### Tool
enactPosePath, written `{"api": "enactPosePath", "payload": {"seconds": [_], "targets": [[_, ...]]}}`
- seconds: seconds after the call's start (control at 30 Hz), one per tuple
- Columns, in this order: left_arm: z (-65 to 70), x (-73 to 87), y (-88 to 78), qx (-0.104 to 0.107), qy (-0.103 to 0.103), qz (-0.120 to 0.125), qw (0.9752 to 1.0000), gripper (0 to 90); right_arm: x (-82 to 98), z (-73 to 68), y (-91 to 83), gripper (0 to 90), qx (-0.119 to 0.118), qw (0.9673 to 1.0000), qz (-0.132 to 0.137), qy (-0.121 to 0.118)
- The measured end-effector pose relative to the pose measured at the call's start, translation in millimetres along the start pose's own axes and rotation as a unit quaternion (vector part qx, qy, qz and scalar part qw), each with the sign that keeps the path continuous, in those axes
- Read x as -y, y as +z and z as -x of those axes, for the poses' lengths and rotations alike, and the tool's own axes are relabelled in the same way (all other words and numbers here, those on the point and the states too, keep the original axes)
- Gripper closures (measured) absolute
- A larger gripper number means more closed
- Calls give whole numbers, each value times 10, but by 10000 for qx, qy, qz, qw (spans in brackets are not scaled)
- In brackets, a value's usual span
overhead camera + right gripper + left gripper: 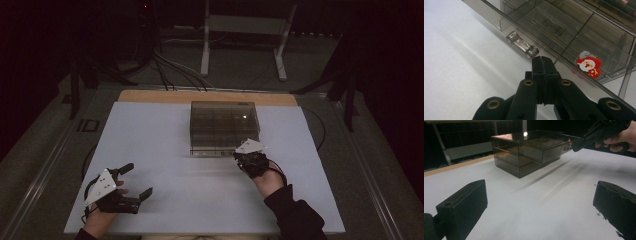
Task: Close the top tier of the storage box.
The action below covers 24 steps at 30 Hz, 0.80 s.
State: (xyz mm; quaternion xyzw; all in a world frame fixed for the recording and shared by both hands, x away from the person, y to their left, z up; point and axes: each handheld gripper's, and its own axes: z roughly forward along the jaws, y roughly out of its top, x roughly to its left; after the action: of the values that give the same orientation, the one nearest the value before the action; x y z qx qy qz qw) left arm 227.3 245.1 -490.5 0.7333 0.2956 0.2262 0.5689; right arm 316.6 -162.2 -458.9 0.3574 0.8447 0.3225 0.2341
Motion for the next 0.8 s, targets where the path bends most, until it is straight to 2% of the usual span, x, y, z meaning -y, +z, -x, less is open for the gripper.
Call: {"api": "enactPosePath", "payload": {"seconds": [0.8], "targets": [[0,-3,-2,-9,10,14,10000,2,-33,23,24,900,28,10000,-19,-30]]}}
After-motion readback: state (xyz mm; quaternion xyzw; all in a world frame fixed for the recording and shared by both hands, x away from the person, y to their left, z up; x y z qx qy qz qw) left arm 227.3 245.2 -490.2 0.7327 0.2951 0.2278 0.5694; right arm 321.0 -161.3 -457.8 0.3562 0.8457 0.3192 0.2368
